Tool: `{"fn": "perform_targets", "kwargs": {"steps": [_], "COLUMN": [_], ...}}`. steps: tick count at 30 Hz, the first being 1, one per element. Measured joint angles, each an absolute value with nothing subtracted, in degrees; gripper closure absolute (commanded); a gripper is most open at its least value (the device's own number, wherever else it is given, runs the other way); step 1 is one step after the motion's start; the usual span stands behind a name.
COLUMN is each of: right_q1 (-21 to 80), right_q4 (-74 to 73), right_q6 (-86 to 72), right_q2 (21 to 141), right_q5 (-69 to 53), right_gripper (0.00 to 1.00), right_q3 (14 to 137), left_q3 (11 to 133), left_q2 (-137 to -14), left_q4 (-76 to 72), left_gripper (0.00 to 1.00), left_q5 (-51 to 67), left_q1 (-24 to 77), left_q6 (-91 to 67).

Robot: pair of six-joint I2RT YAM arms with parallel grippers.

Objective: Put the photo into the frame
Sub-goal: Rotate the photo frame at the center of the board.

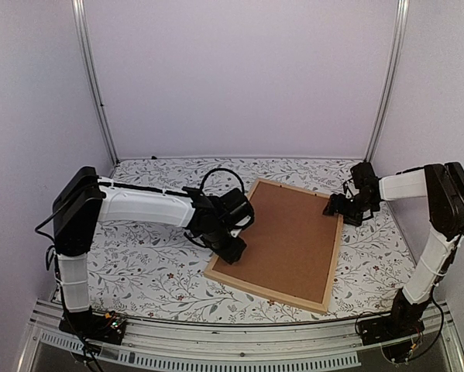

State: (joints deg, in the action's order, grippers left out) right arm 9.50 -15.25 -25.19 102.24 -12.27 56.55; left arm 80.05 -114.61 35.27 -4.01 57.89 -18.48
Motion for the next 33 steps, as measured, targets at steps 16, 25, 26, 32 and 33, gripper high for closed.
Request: {"fn": "perform_targets", "kwargs": {"steps": [16,25,26,32,33], "right_q1": [12.2,12.6,12.6,12.0,11.9], "right_q4": [-14.6,-17.4,-18.1,-24.4,-24.6], "right_q6": [-24.1,-22.9,-22.6,-20.9,-20.8], "right_q2": [104.3,104.2,104.1,103.2,103.2], "right_q5": [-15.8,-19.8,-20.2,-20.1,-20.0], "right_gripper": [0.16,0.1,0.1,0.09,0.09], "right_q3": [58.7,59.6,59.7,61.6,61.9], "left_q3": [81.8,75.9,75.2,72.6,72.6], "left_q2": [-116.8,-109.8,-108.5,-102.7,-102.6], "left_q4": [32.6,30.0,29.2,24.7,24.1], "left_gripper": [0.39,0.29,0.27,0.22,0.22], "left_q5": [-7.1,-8.0,-7.7,-5.8,-5.2], "left_q1": [63.6,58.0,56.2,46.6,45.5], "left_q6": [-17.1,-18.8,-19.1,-20.0,-20.0]}}
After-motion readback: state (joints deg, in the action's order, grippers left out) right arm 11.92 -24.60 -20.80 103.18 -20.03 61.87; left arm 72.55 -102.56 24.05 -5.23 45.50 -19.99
